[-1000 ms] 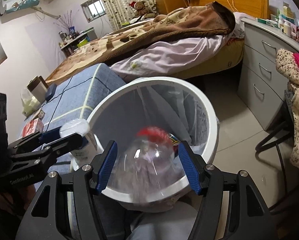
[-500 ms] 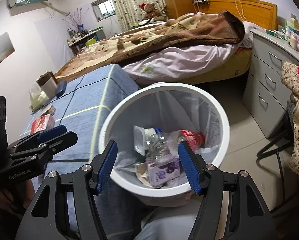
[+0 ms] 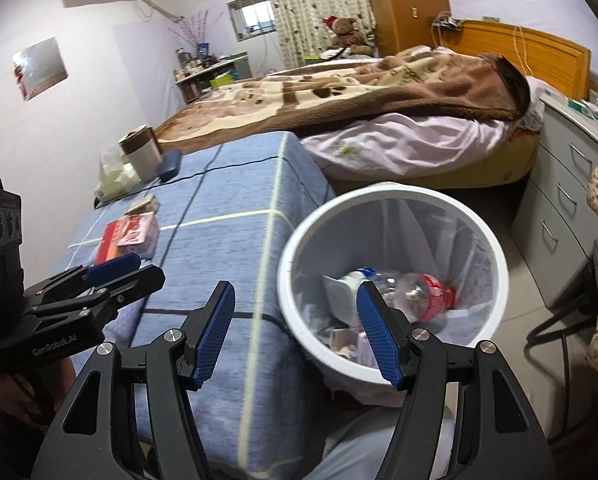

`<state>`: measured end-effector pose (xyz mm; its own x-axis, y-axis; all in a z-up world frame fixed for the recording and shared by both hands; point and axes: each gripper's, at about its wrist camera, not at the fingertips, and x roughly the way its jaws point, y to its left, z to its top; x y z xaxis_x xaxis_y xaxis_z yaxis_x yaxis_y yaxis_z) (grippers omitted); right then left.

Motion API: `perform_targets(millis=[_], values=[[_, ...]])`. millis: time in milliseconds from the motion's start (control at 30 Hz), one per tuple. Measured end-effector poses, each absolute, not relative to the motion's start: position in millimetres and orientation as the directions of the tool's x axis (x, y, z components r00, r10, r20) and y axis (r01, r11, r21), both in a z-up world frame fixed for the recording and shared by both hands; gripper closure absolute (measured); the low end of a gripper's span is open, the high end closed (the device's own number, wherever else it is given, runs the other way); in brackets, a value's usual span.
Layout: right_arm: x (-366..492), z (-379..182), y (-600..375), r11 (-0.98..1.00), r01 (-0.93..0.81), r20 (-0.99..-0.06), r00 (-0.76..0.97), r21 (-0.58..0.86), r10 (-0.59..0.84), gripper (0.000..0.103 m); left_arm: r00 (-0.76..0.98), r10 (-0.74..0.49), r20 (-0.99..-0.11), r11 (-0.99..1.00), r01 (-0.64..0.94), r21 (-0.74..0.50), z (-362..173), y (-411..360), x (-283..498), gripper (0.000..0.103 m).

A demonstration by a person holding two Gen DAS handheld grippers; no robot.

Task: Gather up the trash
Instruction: 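Move both open tools back over the table items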

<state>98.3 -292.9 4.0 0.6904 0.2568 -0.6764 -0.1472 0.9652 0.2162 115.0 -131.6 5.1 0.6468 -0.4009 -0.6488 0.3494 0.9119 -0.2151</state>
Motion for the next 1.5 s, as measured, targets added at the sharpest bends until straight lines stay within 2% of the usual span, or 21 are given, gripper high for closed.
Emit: perform_targets(millis=[833,1500], values=[[95,2,-228,0.918,-0.312,-0.664,0.636,0.245,0.393,0.038,0.739,-0.218,-0.638,0.972,0.107,-0.208,3,-27,67,0.044],[121,4,-182,0.893,-0.392,-0.68,0.594,0.221,0.429,0.038,0.742,-0.109,-0.661,0.972,-0.06,-0.227,-13,47,108,0.043]])
